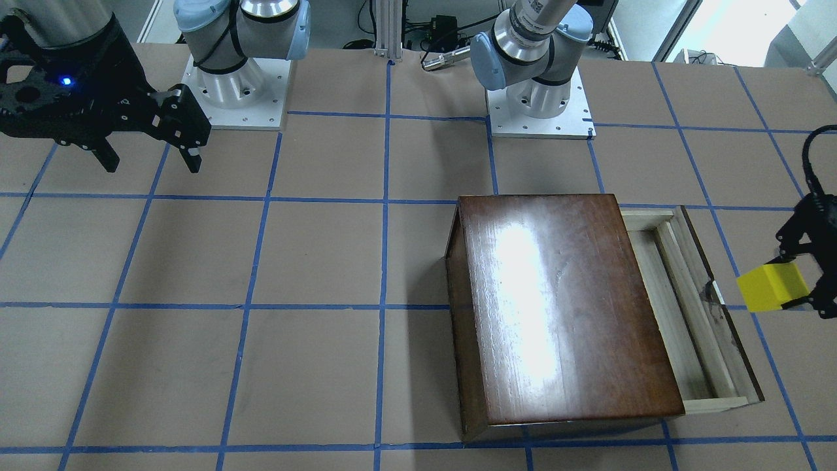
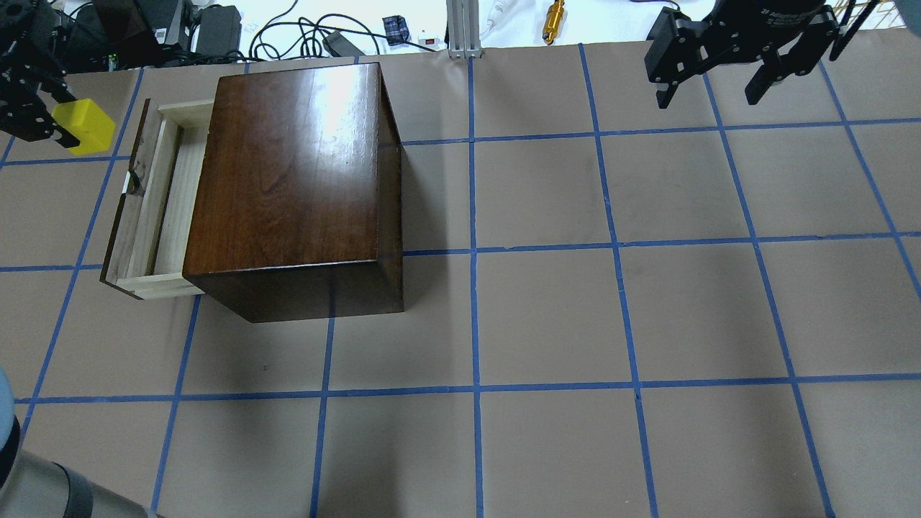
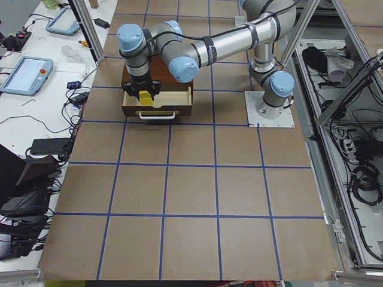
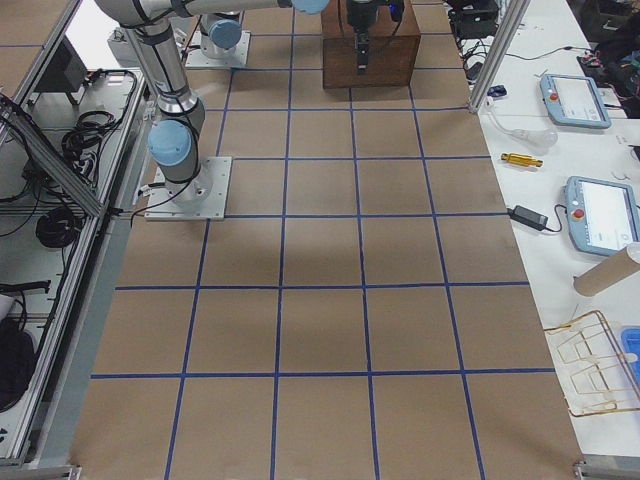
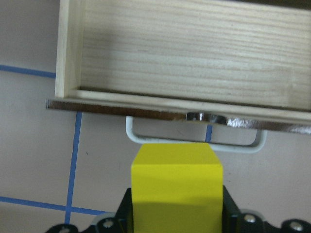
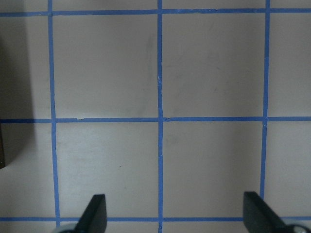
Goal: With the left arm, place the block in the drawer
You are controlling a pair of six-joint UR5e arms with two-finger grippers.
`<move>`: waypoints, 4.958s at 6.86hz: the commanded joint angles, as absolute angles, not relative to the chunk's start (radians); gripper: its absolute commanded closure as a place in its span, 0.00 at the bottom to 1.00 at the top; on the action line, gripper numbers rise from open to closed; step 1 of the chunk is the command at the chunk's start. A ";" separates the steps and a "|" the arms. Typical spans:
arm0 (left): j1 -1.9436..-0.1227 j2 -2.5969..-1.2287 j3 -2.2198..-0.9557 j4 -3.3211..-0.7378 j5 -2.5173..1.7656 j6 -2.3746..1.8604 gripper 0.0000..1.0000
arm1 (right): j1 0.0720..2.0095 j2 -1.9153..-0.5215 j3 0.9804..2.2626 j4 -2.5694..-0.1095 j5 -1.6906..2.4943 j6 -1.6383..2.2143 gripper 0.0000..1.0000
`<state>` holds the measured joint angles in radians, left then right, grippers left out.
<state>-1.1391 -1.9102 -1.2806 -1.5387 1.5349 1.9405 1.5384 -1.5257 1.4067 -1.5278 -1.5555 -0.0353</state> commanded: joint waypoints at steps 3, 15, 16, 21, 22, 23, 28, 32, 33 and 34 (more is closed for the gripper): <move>-1.213 -1.891 -1.471 -1.312 1.537 2.017 1.00 | 1.539 -1.526 1.407 -1.528 -1.555 -0.035 0.00; -1.210 -1.844 -1.519 -1.262 1.532 1.915 0.09 | 1.537 -1.525 1.407 -1.528 -1.555 -0.035 0.00; -1.225 -1.795 -1.488 -1.358 1.525 1.816 0.09 | 1.539 -1.525 1.407 -1.528 -1.555 -0.035 0.00; -1.417 -1.651 -1.396 -1.552 1.536 1.041 0.05 | 1.539 -1.525 1.407 -1.528 -1.555 -0.035 0.00; -1.417 -1.648 -1.396 -1.549 1.525 0.931 0.04 | 1.539 -1.526 1.407 -1.528 -1.555 -0.035 0.00; -1.417 -1.654 -1.397 -1.543 1.526 0.778 0.00 | 1.537 -1.526 1.407 -1.528 -1.557 -0.035 0.00; -1.425 -1.657 -1.422 -1.545 1.539 0.329 0.00 | 1.539 -1.526 1.407 -1.528 -1.557 -0.035 0.00; -1.562 -1.641 -1.442 -1.529 1.585 0.138 0.00 | 1.537 -1.526 1.407 -1.528 -1.555 -0.035 0.00; -1.562 -1.640 -1.442 -1.529 1.582 0.140 0.00 | 1.537 -1.526 1.407 -1.528 -1.555 -0.035 0.00; -1.556 -1.640 -1.442 -1.529 1.577 0.144 0.00 | 1.537 -1.525 1.407 -1.528 -1.557 -0.035 0.00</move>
